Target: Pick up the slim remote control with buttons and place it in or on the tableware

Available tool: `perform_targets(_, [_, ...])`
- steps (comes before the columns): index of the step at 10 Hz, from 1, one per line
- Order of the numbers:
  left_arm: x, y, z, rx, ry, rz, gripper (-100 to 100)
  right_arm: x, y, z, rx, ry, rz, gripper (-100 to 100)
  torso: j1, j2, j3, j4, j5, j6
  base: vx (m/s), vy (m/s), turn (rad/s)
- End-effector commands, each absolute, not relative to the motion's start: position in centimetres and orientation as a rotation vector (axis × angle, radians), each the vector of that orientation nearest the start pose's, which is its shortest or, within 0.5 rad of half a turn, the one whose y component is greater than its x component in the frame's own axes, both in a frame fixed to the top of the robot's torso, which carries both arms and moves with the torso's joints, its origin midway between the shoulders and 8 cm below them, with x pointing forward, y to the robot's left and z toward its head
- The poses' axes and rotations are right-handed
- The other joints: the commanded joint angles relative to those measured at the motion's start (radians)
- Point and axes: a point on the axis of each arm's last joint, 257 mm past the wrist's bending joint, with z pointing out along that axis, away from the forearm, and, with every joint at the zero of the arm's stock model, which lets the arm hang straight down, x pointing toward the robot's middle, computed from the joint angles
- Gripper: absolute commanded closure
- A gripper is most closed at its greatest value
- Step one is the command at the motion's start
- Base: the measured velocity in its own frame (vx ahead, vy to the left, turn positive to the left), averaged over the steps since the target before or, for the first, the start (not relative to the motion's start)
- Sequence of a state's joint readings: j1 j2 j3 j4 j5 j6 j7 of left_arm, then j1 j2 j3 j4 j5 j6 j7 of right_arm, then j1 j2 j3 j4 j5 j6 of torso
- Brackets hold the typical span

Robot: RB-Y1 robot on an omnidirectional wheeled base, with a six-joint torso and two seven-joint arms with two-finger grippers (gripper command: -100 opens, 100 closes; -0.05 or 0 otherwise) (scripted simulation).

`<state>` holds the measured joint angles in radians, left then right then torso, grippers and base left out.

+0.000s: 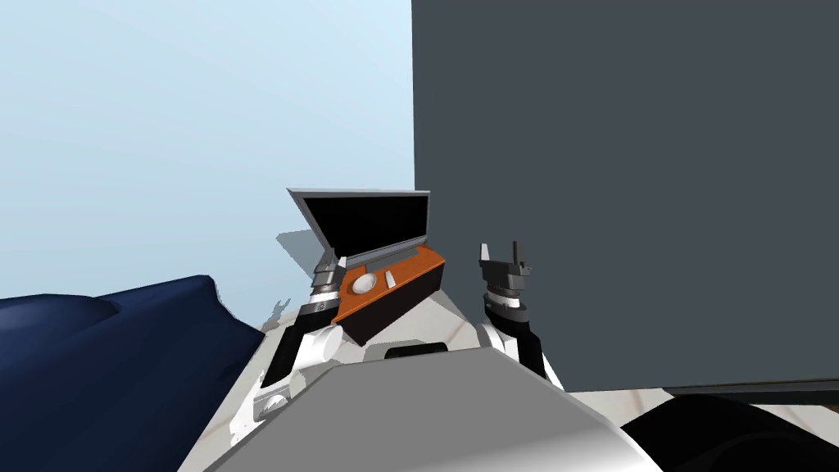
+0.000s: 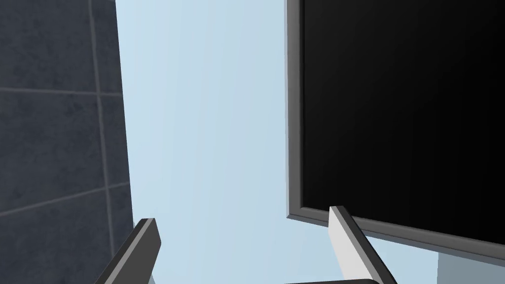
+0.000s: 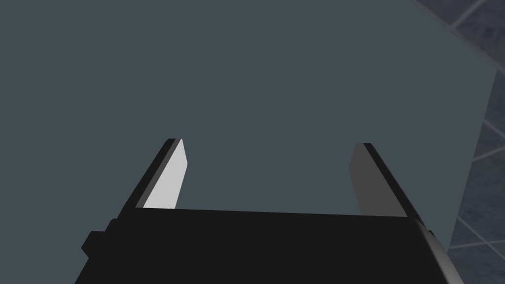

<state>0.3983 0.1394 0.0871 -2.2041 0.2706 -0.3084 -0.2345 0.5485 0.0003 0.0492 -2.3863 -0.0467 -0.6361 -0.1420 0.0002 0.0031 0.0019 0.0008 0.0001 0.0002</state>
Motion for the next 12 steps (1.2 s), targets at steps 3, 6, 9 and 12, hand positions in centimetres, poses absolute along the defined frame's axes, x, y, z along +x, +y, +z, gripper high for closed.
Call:
perform_targets(3, [41.2,34.5,-5.1,-0.865,0.849,-1.108,-100,29.3,-26.8,7.8,0.573,0.409,1.538,0,0.001,0.0,0.0,0.0,0.0,0.0,-0.042,0.002,-0.118])
perform_targets(6, [42.7,36.2,-9.4,-0.963,0.942,-1.047,-100,29.3,-26.8,7.8,0.573,0.409,1.538,0,0.001,-0.001,-0.001,0.0,0.0,0.0,-0.029,0.001,-0.181])
perform_targets(9, [43.7,38.0,-13.9,-1.051,1.032,-0.979,-100,29.3,-26.8,7.8,0.573,0.409,1.538,0,0.001,-0.003,-0.002,-0.001,0.0,0.0,-0.004,0.003,-0.145])
perform_targets(12, [44.1,38.7,-17.2,-1.118,1.111,-0.935,-100,29.3,-26.8,7.8,0.573,0.409,1.538,0,0.001,-0.004,-0.002,-0.001,0.0,0.0,0.005,0.006,-0.136])
